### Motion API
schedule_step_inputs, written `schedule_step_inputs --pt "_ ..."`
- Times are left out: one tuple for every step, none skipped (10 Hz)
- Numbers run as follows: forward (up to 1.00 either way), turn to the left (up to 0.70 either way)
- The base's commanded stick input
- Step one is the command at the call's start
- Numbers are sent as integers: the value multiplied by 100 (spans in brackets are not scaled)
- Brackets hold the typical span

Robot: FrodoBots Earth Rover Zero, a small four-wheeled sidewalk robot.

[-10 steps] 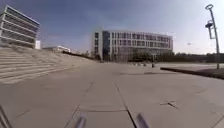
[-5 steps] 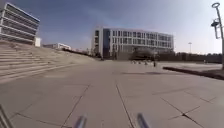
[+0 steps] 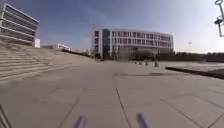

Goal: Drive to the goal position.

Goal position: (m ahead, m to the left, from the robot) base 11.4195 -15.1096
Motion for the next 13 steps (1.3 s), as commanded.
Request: schedule_step_inputs --pt "70 0" --pt "70 0" --pt "70 0" --pt "70 0" --pt "70 0" --pt "70 0" --pt "70 0" --pt "70 0" --pt "70 0" --pt "70 0" --pt "70 0" --pt "70 0" --pt "70 0"
